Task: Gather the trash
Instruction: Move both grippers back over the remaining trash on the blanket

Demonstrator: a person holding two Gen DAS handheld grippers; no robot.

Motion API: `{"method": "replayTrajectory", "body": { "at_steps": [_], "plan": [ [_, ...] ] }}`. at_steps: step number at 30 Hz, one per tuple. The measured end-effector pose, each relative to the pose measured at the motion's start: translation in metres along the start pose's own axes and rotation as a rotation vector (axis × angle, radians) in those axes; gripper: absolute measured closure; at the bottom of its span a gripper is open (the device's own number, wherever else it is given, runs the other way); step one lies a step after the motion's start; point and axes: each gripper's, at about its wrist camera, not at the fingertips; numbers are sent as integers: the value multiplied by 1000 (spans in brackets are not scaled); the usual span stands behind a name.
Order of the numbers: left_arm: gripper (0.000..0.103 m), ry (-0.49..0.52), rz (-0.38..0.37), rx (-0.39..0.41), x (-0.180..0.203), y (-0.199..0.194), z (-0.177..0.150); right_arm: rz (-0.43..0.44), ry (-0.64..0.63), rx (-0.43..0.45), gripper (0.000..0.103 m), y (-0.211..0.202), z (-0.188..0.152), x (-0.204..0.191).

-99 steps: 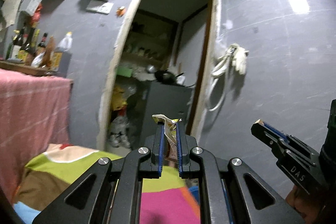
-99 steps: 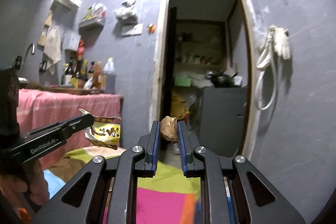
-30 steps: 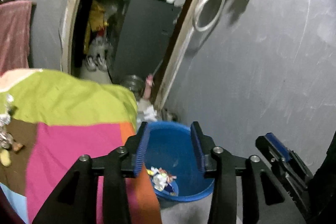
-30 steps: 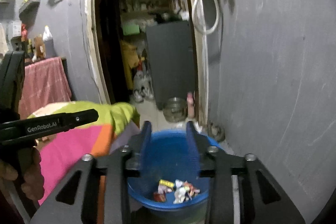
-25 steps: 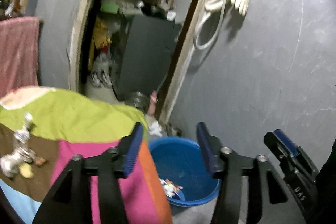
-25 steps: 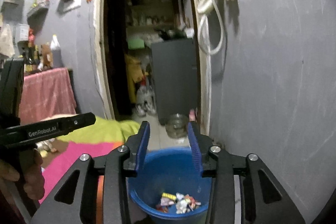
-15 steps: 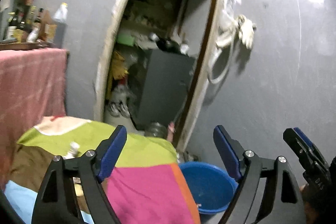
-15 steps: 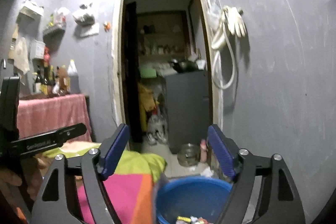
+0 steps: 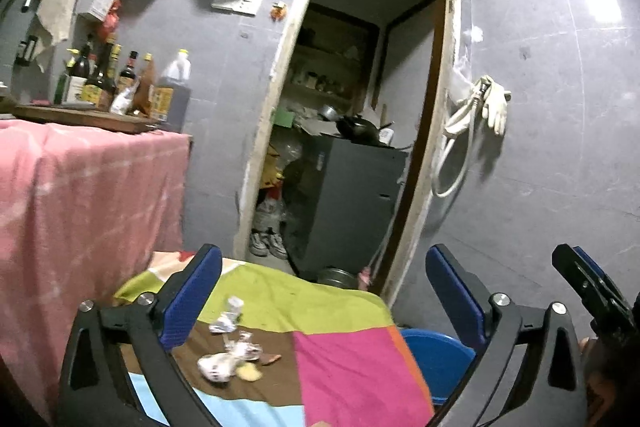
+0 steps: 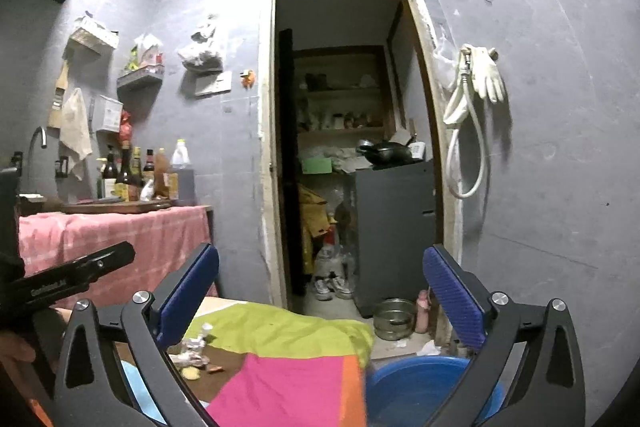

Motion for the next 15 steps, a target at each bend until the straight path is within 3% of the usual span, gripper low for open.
{"method": "replayTrajectory", "body": {
  "at_steps": [9,15],
  "plan": [
    [2,38,85,14,-38,-22,-7,63,-7,27,0,0,-13,-40],
    [2,62,151,-34,-71,-23,-28,115,-18,-6,0,19,-32,-66]
  ]
}}
Point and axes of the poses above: each gripper's, at about its wrist camera, not at the fingertips, and y roughly the way its jaws point, x to its right, z to its top, and after that the axes turned 9 degrees about x, right-handed
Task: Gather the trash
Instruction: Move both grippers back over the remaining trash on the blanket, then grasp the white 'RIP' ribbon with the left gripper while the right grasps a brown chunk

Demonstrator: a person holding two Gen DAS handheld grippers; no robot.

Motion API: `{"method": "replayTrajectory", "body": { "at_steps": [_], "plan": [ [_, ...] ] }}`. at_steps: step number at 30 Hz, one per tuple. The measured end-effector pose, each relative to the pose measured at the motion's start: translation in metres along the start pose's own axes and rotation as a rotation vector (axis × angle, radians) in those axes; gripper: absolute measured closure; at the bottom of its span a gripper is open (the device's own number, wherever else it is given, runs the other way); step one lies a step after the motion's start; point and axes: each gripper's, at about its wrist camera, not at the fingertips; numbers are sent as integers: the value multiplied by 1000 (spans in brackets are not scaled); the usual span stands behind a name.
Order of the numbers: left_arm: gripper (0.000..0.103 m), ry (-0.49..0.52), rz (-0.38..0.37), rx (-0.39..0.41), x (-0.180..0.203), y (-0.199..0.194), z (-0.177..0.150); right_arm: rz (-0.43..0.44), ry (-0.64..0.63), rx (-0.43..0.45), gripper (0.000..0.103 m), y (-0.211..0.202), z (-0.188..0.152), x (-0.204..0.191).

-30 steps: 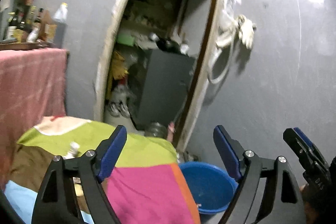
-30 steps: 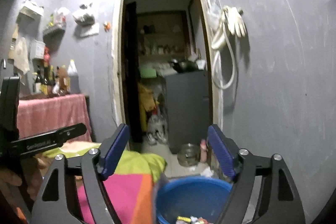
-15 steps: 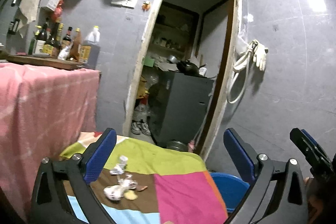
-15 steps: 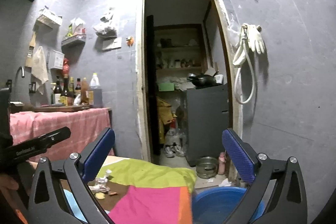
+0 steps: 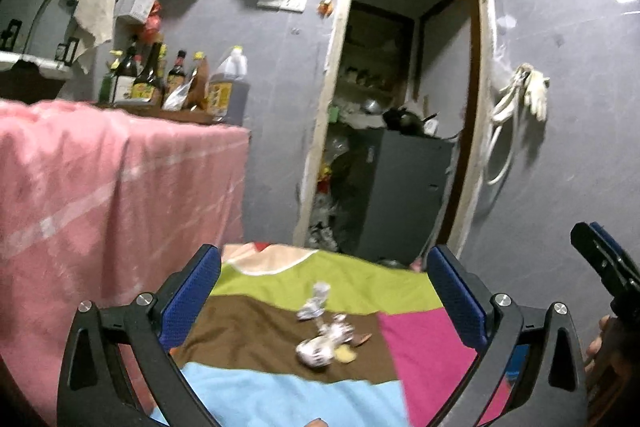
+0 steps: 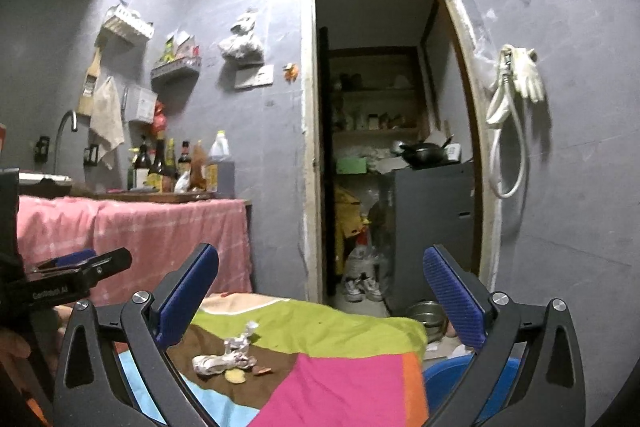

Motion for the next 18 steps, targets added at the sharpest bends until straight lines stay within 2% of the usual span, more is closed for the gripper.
{"method": "replayTrajectory", "body": {
  "at_steps": [6,18],
  "plan": [
    [2,4,47,-80,-21,17,-26,44,-20,-86,0,27,-29,-9],
    [2,-22,7,-305,-32,68,-70,146,-14,-332,2,88,-88,-4]
  ]
}}
Point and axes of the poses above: each gripper's, at about its wrist camera, not at the fingertips, and y roughly the way its jaws point, x to its right, z to its top, and after that the axes turned 9 degrees about x, right-handed
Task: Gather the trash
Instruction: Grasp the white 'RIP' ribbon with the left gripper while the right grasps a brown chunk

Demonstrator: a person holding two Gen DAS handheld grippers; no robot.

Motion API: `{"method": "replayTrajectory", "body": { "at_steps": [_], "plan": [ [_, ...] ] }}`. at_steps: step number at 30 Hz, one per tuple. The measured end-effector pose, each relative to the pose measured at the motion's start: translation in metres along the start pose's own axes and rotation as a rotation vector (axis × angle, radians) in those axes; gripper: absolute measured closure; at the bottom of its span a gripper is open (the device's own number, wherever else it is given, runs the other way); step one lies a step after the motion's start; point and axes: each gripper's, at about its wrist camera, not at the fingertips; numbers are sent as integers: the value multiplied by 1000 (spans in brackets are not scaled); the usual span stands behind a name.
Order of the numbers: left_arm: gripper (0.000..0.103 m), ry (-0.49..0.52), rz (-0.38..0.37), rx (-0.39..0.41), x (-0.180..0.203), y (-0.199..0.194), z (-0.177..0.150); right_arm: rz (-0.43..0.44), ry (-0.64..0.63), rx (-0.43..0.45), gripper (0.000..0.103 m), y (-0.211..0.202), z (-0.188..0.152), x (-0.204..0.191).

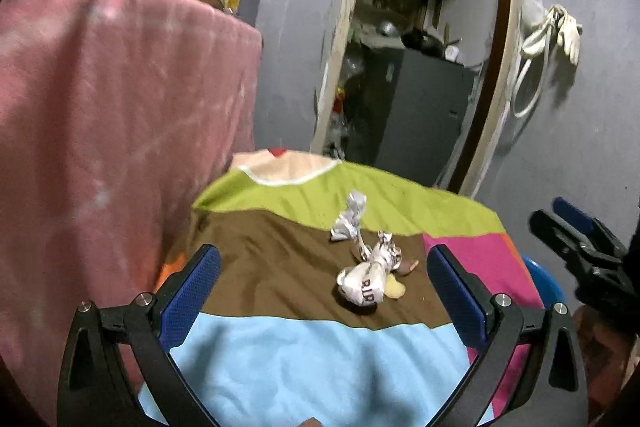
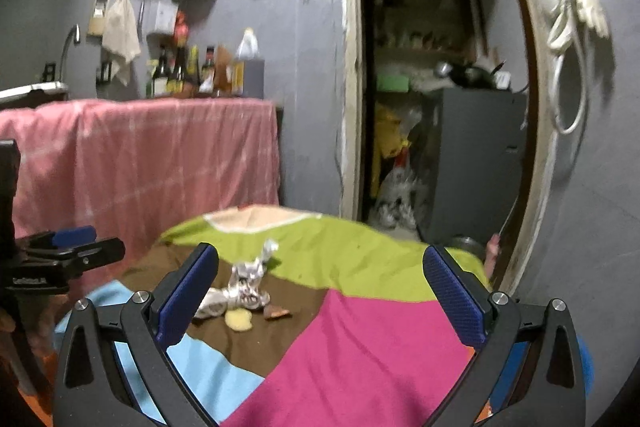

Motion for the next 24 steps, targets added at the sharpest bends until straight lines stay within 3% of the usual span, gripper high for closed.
{"method": "replayTrajectory", "body": {
  "at_steps": [7,9,11,15,20,24],
  "plan": [
    [4,-31,-33,-118,0,36,-3,70,10,-165,18,47,-22,2],
    [11,-41,-55,-147,-1,44,-4,98,14,-219,26,59,-27,2],
    [25,-41,-75,-187,0,54,-5,123,17,-285,31,73,-33,3],
    [36,-59,-104,-244,1,68,-9,165,25,-372,43,91,-42,1],
    [55,-57,-126,-309,3,82,-15,190,22,-448,51,111,-52,-3],
    [61,-65,-137,-331,2,88,-18,216,36,-491,54,123,-61,-6]
  ]
}}
Point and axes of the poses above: each gripper's, at about its wrist camera, not at the fingertips, and y roughly the way its jaws point, x to its right, z to its top, and after that the axes turned 9 degrees about x, right-handed
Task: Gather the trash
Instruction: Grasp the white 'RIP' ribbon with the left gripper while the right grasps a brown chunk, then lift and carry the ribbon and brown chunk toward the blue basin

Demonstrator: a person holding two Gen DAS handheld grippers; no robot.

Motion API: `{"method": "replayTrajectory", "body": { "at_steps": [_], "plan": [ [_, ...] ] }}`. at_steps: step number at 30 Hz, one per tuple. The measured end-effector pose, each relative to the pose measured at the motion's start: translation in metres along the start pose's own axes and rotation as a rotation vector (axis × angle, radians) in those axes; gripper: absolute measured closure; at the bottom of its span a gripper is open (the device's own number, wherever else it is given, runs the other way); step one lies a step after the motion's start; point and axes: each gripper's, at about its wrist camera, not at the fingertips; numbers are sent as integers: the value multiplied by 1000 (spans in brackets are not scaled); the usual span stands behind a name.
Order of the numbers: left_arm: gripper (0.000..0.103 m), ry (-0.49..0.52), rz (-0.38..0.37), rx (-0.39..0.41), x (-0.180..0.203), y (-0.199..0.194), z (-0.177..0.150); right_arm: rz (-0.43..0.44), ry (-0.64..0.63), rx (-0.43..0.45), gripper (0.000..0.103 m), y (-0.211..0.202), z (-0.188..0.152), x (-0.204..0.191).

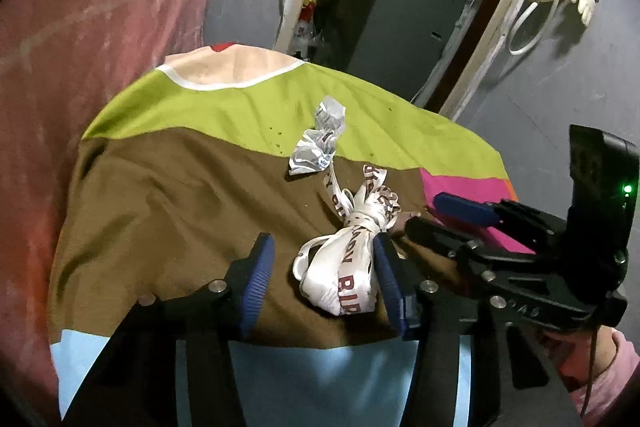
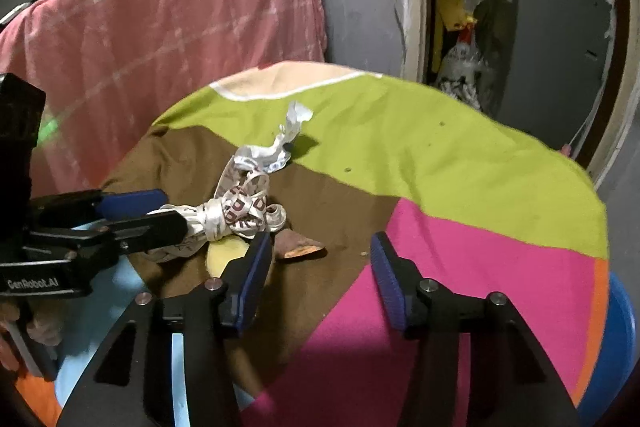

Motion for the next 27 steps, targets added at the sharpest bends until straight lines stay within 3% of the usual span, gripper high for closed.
{"method": "replayTrajectory", "body": {
  "at_steps": [2,7,11,16,19,27],
  "plan": [
    [70,-3,-11,-14,-1,4,0,5,-11,-19,56,7,0,-3],
    [80,-3,-19,-34,0,9,0,21,-32,-50,63,16,3,-7],
    [89,12,-15,-37,7,3,0,40,-23,-67,75,21,4,-5],
    [98,25,-11,-21,13,-3,1,52,-10,-54,76,14,2,-3],
    [99,31,-15,1,18,-12,1,37,-1,-17,76,2,0,-4],
    [99,49,-27,125,46,-42,7,-46,-3,223,76,-72,2,-5]
  ]
}}
Point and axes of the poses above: each gripper's, at about its wrist camera, not at the fingertips, and y roughly the way its jaws point, x to its right, z to its top, and after that the axes turned 9 degrees about x, right-handed
